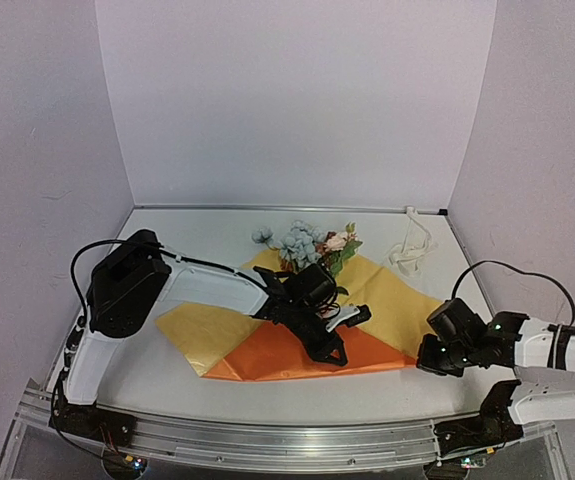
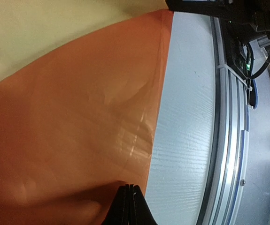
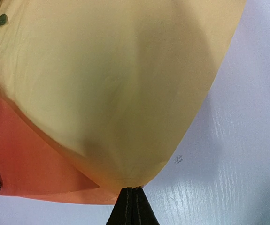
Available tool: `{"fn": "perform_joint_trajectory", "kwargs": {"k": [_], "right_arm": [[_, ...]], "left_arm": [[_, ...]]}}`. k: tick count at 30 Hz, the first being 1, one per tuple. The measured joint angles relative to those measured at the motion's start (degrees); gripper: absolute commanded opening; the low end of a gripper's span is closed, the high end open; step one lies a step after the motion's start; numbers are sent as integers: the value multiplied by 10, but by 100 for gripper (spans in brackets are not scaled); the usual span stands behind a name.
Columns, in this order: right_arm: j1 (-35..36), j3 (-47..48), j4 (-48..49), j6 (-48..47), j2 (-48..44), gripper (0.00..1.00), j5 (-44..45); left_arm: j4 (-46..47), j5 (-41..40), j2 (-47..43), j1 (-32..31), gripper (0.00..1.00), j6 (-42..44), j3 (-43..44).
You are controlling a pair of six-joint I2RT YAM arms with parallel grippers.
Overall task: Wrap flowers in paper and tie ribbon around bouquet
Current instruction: Pick up the one-fourth-folded wrapping paper from the center of the board.
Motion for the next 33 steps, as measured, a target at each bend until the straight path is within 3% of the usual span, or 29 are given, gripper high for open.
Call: {"fn": "perform_joint_trajectory", "kwargs": {"k": [10,21,33], "right_arm": [[0,26,-19,-30,-5,0,-19],[0,55,-24,-66,-22,0,-48],[8,116,24,-129,-26,0,-145]], "left_arm": [[1,-77,29,-27,0,37,32],[13,-97,38,-30,0,39,32],[17,-102,38,-31,0,39,31]]}}
